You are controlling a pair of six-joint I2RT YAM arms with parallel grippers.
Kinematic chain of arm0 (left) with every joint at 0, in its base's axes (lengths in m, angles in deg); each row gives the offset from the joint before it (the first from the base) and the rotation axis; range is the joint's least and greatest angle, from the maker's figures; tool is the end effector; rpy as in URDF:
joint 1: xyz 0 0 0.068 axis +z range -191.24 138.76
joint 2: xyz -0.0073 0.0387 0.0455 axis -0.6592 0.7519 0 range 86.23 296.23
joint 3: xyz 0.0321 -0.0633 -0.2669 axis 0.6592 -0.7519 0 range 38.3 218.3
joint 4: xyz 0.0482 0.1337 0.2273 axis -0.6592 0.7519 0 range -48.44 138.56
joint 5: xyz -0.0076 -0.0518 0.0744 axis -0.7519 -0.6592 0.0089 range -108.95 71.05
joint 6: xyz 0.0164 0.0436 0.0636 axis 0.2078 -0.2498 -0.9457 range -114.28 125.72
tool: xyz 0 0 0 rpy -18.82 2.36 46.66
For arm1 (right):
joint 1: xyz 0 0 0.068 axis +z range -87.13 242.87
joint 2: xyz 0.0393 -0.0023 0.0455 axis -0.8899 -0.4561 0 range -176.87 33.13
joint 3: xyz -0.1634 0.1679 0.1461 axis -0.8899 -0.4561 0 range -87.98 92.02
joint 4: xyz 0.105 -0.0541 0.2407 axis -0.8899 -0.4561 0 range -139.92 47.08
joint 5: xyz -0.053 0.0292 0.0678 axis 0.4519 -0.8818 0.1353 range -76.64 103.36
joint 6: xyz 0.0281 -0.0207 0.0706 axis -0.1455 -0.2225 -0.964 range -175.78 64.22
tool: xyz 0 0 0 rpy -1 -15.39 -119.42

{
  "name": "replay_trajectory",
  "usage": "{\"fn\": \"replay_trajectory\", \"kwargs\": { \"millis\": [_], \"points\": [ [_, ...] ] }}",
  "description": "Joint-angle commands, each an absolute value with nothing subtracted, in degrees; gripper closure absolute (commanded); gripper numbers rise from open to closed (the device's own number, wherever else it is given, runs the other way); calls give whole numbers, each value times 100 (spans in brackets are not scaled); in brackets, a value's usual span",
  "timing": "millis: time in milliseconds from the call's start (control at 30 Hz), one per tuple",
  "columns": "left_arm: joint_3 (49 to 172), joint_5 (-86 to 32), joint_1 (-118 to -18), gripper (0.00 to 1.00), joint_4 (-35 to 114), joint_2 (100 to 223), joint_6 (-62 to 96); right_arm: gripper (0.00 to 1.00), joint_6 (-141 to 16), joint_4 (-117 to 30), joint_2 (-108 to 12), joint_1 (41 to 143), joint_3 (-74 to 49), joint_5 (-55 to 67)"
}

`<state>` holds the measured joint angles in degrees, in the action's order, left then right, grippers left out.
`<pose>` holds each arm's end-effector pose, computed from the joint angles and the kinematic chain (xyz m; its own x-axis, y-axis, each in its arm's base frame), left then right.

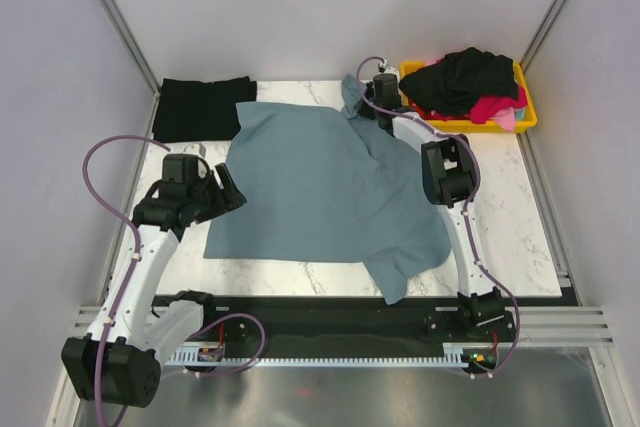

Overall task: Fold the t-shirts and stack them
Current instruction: Flatten the tshirt out

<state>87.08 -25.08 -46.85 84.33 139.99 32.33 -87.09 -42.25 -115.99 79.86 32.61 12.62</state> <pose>0.2115 -0.0280 0.2625 -0.7341 -0.3754 -0.5659 -0.1792 0.9109 -0.3717 0.5972 0.1834 0.1170 -0.5392 0.3785 -0.7523 -0.0268 0.8851 0.4646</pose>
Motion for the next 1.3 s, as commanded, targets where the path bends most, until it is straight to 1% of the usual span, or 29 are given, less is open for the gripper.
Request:
{"fn": "replay_trajectory", "kwargs": {
  "millis": [0, 200, 267, 333, 367, 433, 467, 500, 533, 567, 633, 667, 733, 767, 833, 867, 933, 967, 1000, 1033, 1067, 1100, 1133, 1167, 1200, 1233, 1267],
  "points": [
    [8743, -2555, -4704, 24, 8305, 14002, 3016, 94, -8715, -4152, -11725, 8114, 3691, 1142],
    [8743, -2537, -4704, 24, 8305, 13985, 3016, 94, -8838, -3502, -12146, 8466, 4490, 888],
    [8735, -2528, -4695, 24, 8305, 14002, 3016, 91, -9013, -2976, -12418, 8563, 4701, 896],
    [8726, -2519, -4695, 24, 8305, 13993, 3016, 86, -9189, -2800, -12665, 8615, 4981, 861],
    [8735, -2511, -4695, 24, 8305, 14002, 3016, 77, -9277, -2702, -12909, 8624, 5061, 809],
    [8735, -2511, -4696, 24, 8305, 14011, 3016, 57, -9585, -2361, -13104, 8624, 5211, 642],
    [8726, -2511, -4704, 24, 8305, 14020, 3016, 53, -9655, -2237, -13210, 8624, 5220, 606],
    [8726, -2511, -4704, 24, 8305, 14028, 3016, 47, -9691, -2035, -13237, 8616, 5220, 597],
    [8735, -2511, -4704, 24, 8305, 14037, 3016, 38, -9665, -1981, -13237, 8624, 5281, 597],
    [8735, -2511, -4704, 24, 8305, 14046, 3016, 21, -9621, -1963, -13220, 8616, 5343, 589],
    [8735, -2502, -4695, 24, 8314, 14046, 3016, 14, -9472, -1980, -13106, 8624, 5466, 571],
    [8726, -2476, -4704, 24, 8314, 14029, 3016, 10, -9393, -1989, -12827, 8607, 5449, 571],
    [8735, -2432, -4696, 24, 8331, 14002, 3024, 7, -9226, -1937, -12440, 8607, 5196, 553],
    [8735, -2362, -4704, 24, 8322, 13993, 3033, 6, -9121, -1910, -11976, 8590, 5072, 553],
    [8752, -2248, -4695, 24, 8384, 13967, 3086, 4, -9058, -1866, -11456, 8572, 4686, 527],
    [8752, -2090, -4695, 24, 8401, 13958, 3121, 3, -8997, -1849, -10922, 8554, 4528, 475],
    [8787, -1940, -4704, 24, 8454, 13984, 3261, 2, -8944, -1988, -10348, 8528, 3974, 518],
    [8805, -1783, -4704, 24, 8515, 14011, 3349, 2, -8848, -2111, -9728, 8519, 3737, 605],
    [8814, -1755, -4696, 24, 8559, 14028, 3619, 2, -8769, -2478, -9391, 8510, 3187, 728],
    [8805, -1746, -4704, 24, 8612, 14063, 3779, 2, -8690, -2725, -8665, 8502, 2842, 877],
    [8779, -1868, -4704, 24, 8656, 14090, 3937, 2, -8611, -2989, -8284, 8501, 2482, 1061],
    [8683, -1860, -4704, 24, 8665, 14090, 4208, 2, -8523, -3513, -7880, 8501, 1608, 1498],
    [8621, -2060, -4704, 24, 8656, 14099, 4324, 2, -8539, -3762, -7093, 8501, 1112, 1685],
    [8568, -2080, -4704, 24, 8656, 14125, 4386, 2, -8592, -4008, -6711, 8510, 629, 1870],
    [8472, -2063, -4704, 24, 8656, 14186, 4430, 2, -8818, -4602, -6341, 8528, -290, 2168],
    [8419, -1949, -4704, 24, 8665, 14239, 4465, 4, -8951, -4913, -5659, 8554, -725, 2240],
    [8340, -1913, -4704, 24, 8639, 14283, 4492, 5, -9031, -5429, -5348, 8615, -1139, 2267]
  ]
}}
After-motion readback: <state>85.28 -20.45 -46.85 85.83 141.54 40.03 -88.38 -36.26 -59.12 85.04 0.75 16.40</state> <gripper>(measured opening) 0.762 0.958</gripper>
